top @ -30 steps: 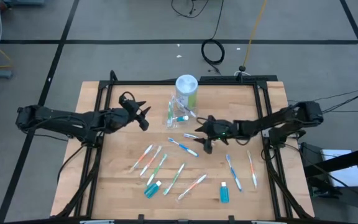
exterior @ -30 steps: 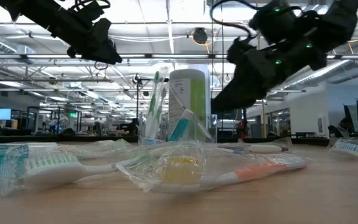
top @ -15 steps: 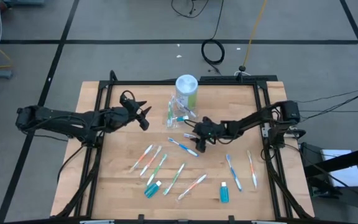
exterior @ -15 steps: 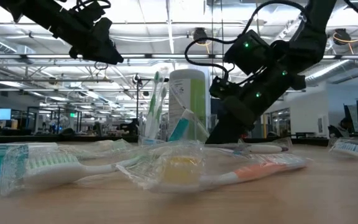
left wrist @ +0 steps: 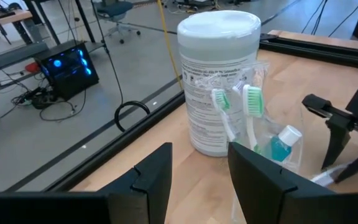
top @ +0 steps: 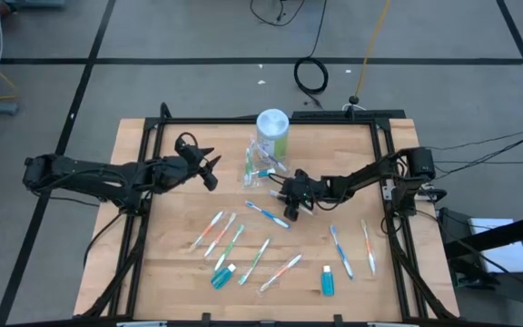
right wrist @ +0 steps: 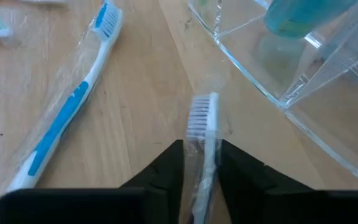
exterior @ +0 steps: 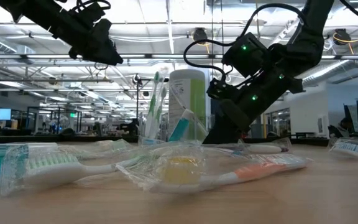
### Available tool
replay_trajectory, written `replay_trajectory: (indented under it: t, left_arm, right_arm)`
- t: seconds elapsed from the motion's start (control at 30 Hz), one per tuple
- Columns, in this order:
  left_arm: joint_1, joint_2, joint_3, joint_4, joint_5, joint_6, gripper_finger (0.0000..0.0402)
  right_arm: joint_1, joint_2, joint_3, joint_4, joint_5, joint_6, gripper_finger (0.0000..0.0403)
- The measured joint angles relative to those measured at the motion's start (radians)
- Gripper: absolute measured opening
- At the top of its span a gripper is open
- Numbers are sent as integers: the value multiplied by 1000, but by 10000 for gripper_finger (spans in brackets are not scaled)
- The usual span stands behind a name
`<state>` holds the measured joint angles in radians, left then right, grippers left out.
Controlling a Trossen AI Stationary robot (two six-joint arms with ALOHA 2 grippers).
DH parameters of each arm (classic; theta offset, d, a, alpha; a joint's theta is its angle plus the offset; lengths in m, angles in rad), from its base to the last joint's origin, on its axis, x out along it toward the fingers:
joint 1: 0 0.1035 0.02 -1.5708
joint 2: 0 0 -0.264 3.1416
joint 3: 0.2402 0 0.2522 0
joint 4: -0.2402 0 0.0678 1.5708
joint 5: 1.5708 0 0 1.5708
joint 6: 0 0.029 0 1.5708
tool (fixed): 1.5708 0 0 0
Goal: Pick & Place toothbrushing station
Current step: Put the violet toothbrush into the transparent organizer
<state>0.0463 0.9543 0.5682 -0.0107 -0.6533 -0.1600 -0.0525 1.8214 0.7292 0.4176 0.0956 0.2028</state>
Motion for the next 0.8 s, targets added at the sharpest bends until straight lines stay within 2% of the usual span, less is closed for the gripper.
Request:
replay_trajectory:
  t: [0.27,0.53,0.8]
  left_arm:
    - [0,0,0,-25,1,-10,163]
    - [-3,0,0,-31,11,-34,163]
    - [-3,0,0,-47,34,-53,163]
  right_arm:
    - [2,-39,-4,-8,-35,66,11]
    - [4,-234,-7,-43,-24,28,23]
    - [-7,-373,-5,160,38,-181,12]
